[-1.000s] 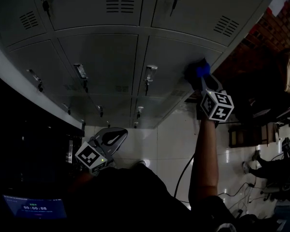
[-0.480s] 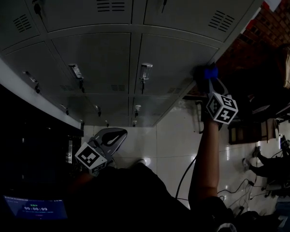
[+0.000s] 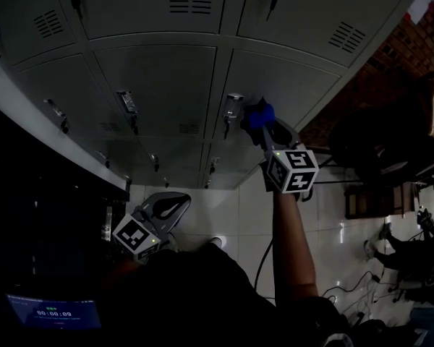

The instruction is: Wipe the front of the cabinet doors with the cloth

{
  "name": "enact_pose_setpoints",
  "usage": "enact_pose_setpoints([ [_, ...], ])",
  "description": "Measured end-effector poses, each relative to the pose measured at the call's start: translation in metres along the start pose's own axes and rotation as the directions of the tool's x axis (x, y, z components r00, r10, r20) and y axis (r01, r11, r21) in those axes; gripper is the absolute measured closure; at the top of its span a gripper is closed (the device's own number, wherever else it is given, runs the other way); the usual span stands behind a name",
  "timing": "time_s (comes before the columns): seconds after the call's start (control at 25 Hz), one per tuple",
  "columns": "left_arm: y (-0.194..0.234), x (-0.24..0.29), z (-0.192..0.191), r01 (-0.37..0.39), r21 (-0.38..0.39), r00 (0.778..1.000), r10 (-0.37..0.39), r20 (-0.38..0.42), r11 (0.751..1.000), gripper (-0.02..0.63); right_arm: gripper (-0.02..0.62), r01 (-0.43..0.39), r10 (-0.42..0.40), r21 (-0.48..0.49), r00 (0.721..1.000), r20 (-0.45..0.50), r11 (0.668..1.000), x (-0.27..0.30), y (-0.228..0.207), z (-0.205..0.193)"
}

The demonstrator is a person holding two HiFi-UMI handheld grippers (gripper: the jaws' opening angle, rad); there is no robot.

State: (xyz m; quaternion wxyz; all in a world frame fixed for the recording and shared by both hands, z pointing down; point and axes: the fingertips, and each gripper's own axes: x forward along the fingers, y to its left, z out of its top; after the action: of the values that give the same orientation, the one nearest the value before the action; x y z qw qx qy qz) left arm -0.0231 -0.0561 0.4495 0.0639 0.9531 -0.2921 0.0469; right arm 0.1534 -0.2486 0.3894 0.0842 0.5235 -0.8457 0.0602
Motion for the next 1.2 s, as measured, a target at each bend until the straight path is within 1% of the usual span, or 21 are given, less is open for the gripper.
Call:
enact_pose_setpoints([
  [0.12, 0.005, -0.015, 0.0, -0.029, -0.006, 1.0, 0.029, 0.0, 1.0, 0.603, 0.523, -0.074, 0.074, -0.019, 0.997, -0.014, 0.997, 0.026, 0.039, 0.001],
  [0.2, 0.01, -0.026, -0.001, -0.057, -0.01, 0.998, 0.057, -0.003, 0.998, 0.603, 0.523, -0.107, 0.106, -0.031, 0.994, -0.025, 0.994, 0.04, 0.056, 0.002],
  [0.28, 0.016, -0.037, -0.001, -0.084, -0.011, 0.996, 0.084, 0.003, 0.996, 0.602, 0.523, -0.119, 0.118, -0.042, 0.992, -0.033, 0.992, 0.052, 0.066, 0.002],
  [0.36, 0.021, -0.046, -0.004, -0.104, -0.018, 0.995, 0.104, 0.0, 0.994, 0.603, 0.523, -0.108, 0.106, -0.049, 0.994, -0.04, 0.993, 0.06, 0.068, 0.001],
  [0.52, 0.026, -0.055, -0.008, -0.122, -0.024, 0.992, 0.122, 0.007, 0.992, 0.603, 0.523, -0.096, 0.093, -0.042, 0.994, -0.056, 0.995, 0.066, 0.062, -0.002],
  [0.64, 0.027, -0.054, -0.007, -0.119, -0.033, 0.993, 0.119, 0.013, 0.992, 0.602, 0.523, -0.099, 0.096, -0.05, 0.993, -0.062, 0.994, 0.065, 0.058, -0.002],
  [0.76, 0.027, -0.048, -0.006, -0.106, -0.038, 0.994, 0.106, 0.009, 0.994, 0.603, 0.523, -0.079, 0.075, -0.058, 0.995, -0.066, 0.995, 0.061, 0.049, -0.004],
  [1.2, 0.023, -0.019, -0.001, -0.048, -0.019, 0.999, 0.048, 0.008, 0.999, 0.603, 0.523, 0.041, -0.043, -0.028, 0.996, -0.076, 0.999, 0.029, -0.027, -0.014],
])
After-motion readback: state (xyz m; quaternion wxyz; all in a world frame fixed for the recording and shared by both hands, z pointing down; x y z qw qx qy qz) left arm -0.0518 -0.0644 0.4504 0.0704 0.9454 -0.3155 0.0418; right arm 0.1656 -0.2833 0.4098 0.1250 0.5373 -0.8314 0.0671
